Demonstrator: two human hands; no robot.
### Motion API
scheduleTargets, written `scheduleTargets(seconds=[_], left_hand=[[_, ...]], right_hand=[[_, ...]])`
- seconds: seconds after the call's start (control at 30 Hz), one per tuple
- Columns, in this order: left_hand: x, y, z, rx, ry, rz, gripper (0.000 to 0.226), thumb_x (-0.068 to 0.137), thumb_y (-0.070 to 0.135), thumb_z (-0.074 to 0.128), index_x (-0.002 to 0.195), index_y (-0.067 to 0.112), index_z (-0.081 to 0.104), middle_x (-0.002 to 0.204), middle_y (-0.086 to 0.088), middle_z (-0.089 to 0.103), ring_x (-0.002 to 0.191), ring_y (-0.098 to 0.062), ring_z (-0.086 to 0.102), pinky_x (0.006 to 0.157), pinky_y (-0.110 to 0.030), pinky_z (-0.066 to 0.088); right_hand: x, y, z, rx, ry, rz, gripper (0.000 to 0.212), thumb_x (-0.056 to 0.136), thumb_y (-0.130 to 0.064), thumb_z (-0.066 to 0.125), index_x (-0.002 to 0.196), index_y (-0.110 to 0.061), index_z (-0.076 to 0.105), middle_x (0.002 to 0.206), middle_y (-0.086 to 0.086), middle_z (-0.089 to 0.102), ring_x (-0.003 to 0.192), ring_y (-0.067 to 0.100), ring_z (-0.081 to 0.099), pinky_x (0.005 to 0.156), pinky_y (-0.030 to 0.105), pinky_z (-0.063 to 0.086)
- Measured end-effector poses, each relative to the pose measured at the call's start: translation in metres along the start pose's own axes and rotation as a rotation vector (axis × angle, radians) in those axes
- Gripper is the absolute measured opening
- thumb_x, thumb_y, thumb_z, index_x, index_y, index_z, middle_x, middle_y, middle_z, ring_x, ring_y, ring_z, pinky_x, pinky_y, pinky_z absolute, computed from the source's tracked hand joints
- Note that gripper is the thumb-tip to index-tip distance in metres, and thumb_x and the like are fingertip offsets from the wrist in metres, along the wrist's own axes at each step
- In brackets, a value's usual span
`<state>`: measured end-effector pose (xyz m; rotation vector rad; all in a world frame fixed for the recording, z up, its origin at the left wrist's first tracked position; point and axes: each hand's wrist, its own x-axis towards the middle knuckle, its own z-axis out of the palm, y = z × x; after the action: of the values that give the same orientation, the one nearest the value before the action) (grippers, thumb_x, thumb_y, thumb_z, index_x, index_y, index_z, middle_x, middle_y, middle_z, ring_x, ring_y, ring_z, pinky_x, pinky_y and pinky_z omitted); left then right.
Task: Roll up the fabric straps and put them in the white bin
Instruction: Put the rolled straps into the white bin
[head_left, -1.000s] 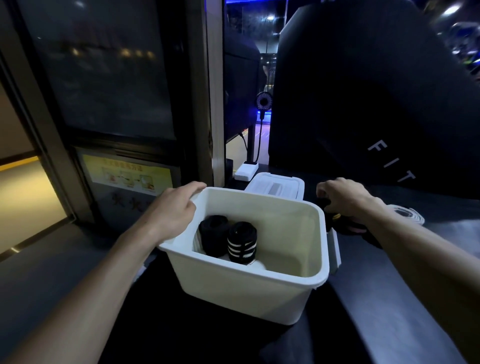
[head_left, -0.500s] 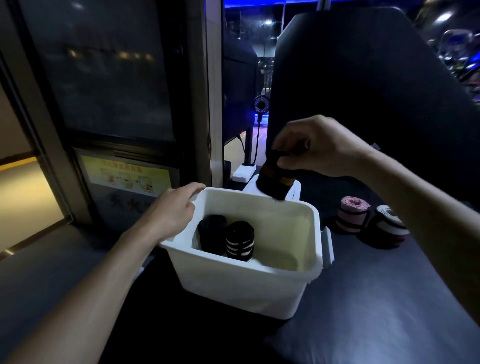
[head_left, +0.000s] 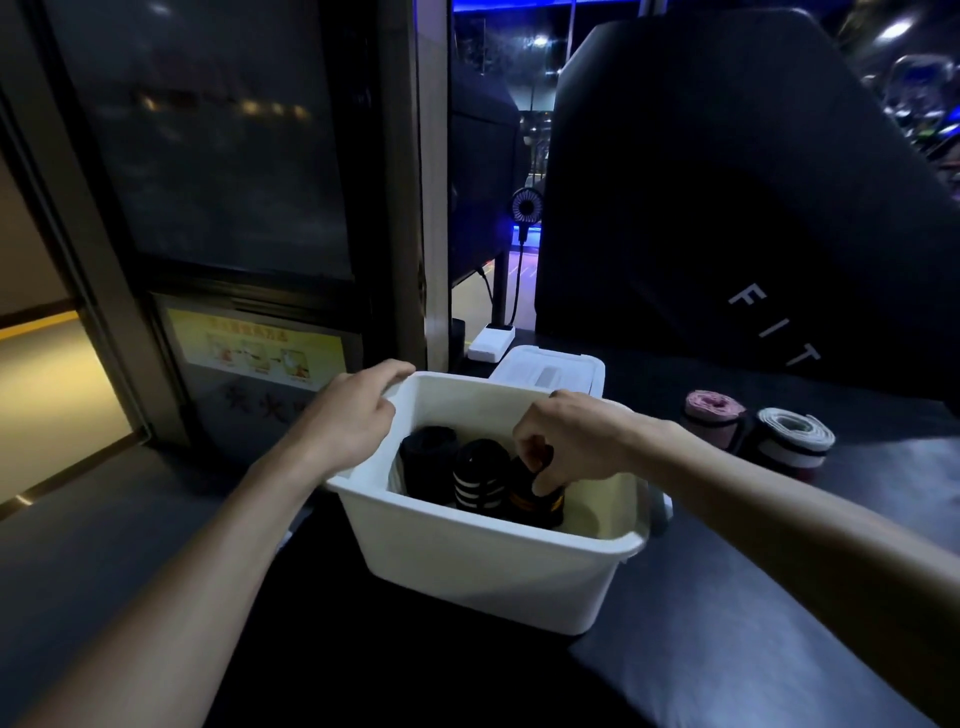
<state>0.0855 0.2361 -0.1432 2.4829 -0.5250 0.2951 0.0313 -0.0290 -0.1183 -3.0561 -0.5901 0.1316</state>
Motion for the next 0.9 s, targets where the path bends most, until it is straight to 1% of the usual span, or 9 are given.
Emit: scheduleTargets(seconds=[0.2, 0.3, 0.4, 0.43, 0.5, 0.6, 0.67, 0.8, 0.9], left_hand=[[0.004, 0.001, 0.003, -0.066, 0.0, -0.025, 0.054, 0.097, 0.001, 0.044, 0.144, 0.026, 0.053, 0.145, 0.003, 0.06, 0.135, -0.016, 0.054, 0.109, -0.037, 0.046], [0.008, 0.007, 0.008, -0.042, 0.006, -0.024, 0.055, 0.096, 0.0, 0.045, 0.144, 0.023, 0.054, 0.144, 0.003, 0.061, 0.136, -0.018, 0.054, 0.109, -0.036, 0.045], [0.011, 0.017, 0.016, -0.027, 0.024, -0.012, 0.054, 0.095, 0.0, 0.045, 0.144, 0.022, 0.055, 0.145, 0.002, 0.061, 0.137, -0.019, 0.053, 0.107, -0.032, 0.044], [0.013, 0.021, 0.019, -0.033, 0.025, -0.014, 0.054, 0.096, 0.0, 0.044, 0.144, 0.022, 0.055, 0.146, 0.002, 0.06, 0.138, -0.018, 0.053, 0.106, -0.031, 0.044], [0.017, 0.028, 0.026, -0.039, 0.026, -0.014, 0.054, 0.096, 0.001, 0.043, 0.143, 0.024, 0.054, 0.147, 0.002, 0.059, 0.138, -0.018, 0.052, 0.106, -0.031, 0.045], [0.022, 0.034, 0.032, -0.024, 0.017, -0.011, 0.054, 0.096, 0.003, 0.043, 0.143, 0.027, 0.054, 0.146, 0.001, 0.06, 0.136, -0.02, 0.053, 0.107, -0.034, 0.046], [0.023, 0.034, 0.032, -0.02, 0.022, -0.018, 0.054, 0.096, 0.001, 0.043, 0.143, 0.025, 0.055, 0.146, 0.001, 0.06, 0.137, -0.019, 0.052, 0.104, -0.028, 0.043], [0.02, 0.035, 0.032, -0.023, 0.026, -0.014, 0.055, 0.096, -0.002, 0.043, 0.144, 0.022, 0.055, 0.146, 0.002, 0.06, 0.138, -0.016, 0.052, 0.097, -0.021, 0.039], [0.02, 0.035, 0.032, -0.014, 0.022, -0.012, 0.054, 0.096, 0.0, 0.043, 0.144, 0.023, 0.054, 0.146, 0.002, 0.06, 0.138, -0.017, 0.052, 0.098, -0.023, 0.04]], right_hand=[[-0.013, 0.016, -0.019, 0.23, -0.066, 0.015, 0.006, 0.087, -0.028, 0.076, 0.083, -0.023, 0.076, 0.075, -0.003, 0.076, 0.066, 0.014, 0.073, 0.068, 0.034, 0.062], [-0.029, 0.045, -0.039, 0.354, 0.27, 0.067, 0.011, 0.091, -0.014, 0.069, 0.083, -0.019, 0.075, 0.073, -0.006, 0.075, 0.056, 0.012, 0.072, 0.057, 0.029, 0.06], [-0.04, 0.093, -0.036, 0.279, 0.582, 0.28, 0.014, 0.089, -0.021, 0.066, 0.079, -0.027, 0.072, 0.073, -0.007, 0.073, 0.063, 0.013, 0.071, 0.063, 0.029, 0.058], [-0.042, 0.111, -0.029, 0.205, 0.578, 0.381, 0.01, 0.087, -0.026, 0.064, 0.081, -0.029, 0.072, 0.078, -0.007, 0.072, 0.072, 0.018, 0.07, 0.068, 0.032, 0.057], [-0.044, 0.142, -0.009, 0.072, 0.407, 0.566, 0.01, 0.086, -0.032, 0.065, 0.093, -0.032, 0.073, 0.096, 0.004, 0.07, 0.087, 0.03, 0.065, 0.075, 0.034, 0.054], [-0.046, 0.17, 0.015, -0.014, 0.225, 0.698, 0.017, 0.082, -0.031, 0.07, 0.099, -0.029, 0.071, 0.108, 0.009, 0.068, 0.094, 0.034, 0.064, 0.073, 0.033, 0.051], [-0.044, 0.182, 0.026, -0.02, 0.23, 0.719, 0.017, 0.077, -0.033, 0.072, 0.092, -0.029, 0.066, 0.105, 0.003, 0.067, 0.091, 0.028, 0.061, 0.069, 0.032, 0.048], [-0.04, 0.196, 0.042, -0.1, 0.307, 0.732, 0.032, 0.081, -0.047, 0.073, 0.106, -0.029, 0.062, 0.106, 0.0, 0.065, 0.109, 0.028, 0.057, 0.072, 0.033, 0.041], [-0.045, 0.194, 0.043, -0.113, 0.34, 0.708, 0.032, 0.079, -0.049, 0.074, 0.103, -0.031, 0.064, 0.099, 0.001, 0.069, 0.102, 0.028, 0.061, 0.07, 0.032, 0.04]])
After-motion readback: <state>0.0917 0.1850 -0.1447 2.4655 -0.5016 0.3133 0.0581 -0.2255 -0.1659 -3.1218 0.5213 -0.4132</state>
